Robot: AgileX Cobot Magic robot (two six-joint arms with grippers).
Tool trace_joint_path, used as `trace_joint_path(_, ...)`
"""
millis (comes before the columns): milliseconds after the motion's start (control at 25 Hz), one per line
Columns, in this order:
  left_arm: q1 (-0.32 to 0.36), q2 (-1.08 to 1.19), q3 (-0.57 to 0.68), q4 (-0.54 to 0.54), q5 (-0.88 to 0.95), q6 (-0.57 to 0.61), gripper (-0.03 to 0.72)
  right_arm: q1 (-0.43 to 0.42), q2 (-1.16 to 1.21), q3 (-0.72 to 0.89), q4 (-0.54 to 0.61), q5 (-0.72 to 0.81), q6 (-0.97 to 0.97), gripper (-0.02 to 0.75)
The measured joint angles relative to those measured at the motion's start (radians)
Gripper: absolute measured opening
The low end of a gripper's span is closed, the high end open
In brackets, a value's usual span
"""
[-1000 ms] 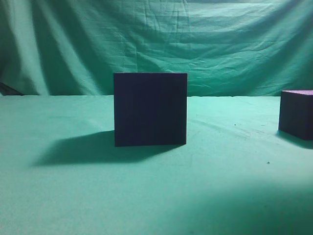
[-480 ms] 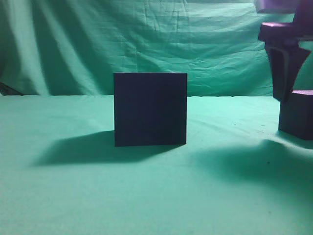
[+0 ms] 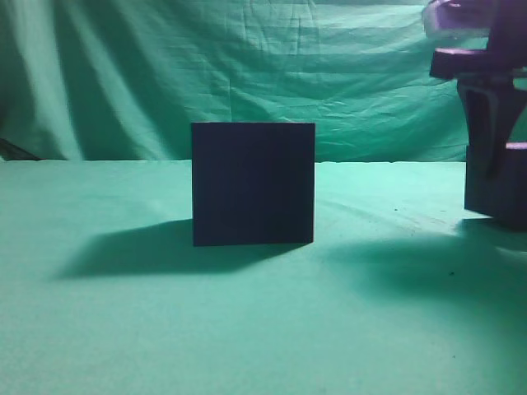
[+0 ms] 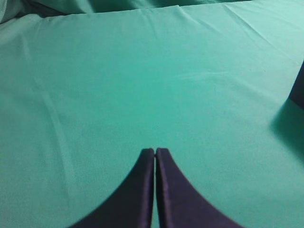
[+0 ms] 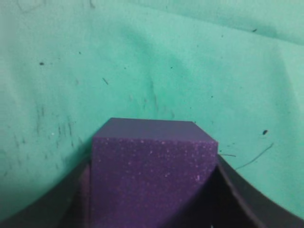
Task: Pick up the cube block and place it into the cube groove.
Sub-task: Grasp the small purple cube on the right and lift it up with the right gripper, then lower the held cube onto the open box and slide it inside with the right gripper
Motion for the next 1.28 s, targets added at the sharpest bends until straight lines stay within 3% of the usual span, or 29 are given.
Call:
trace_joint_path(120,0.0,0.0,0.0,0.0,0.0,0.0,0.0,0.0,-0.012,-0.069,0.024,0.08,-0.012,0.436)
trace_joint_path(320,0.0,0.0,0.0,0.0,0.0,0.0,0.0,0.033,-0.113,-0.188,0.16,0.159,-0.053,0.436)
trace_joint_path(480,0.0,0.0,0.0,0.0,0.0,0.0,0.0,0.166,-0.178,-0.226,0.266,0.143,-0.055,0.436)
trace_joint_path(600,0.0,0.0,0.0,0.0,0.0,0.0,0.0,0.305,-0.173,-0.228,0.288,0.099,-0.032,0.436)
trace_joint_path(760,0.0,0.0,0.0,0.0,0.0,0.0,0.0,0.399,-0.119,-0.23,0.301,0.066,0.068,0.436)
trace_joint_path(1280,0.0,0.0,0.0,0.0,0.0,0.0,0.0,0.408,-0.045,-0.253,0.252,-0.044,0.238,0.436)
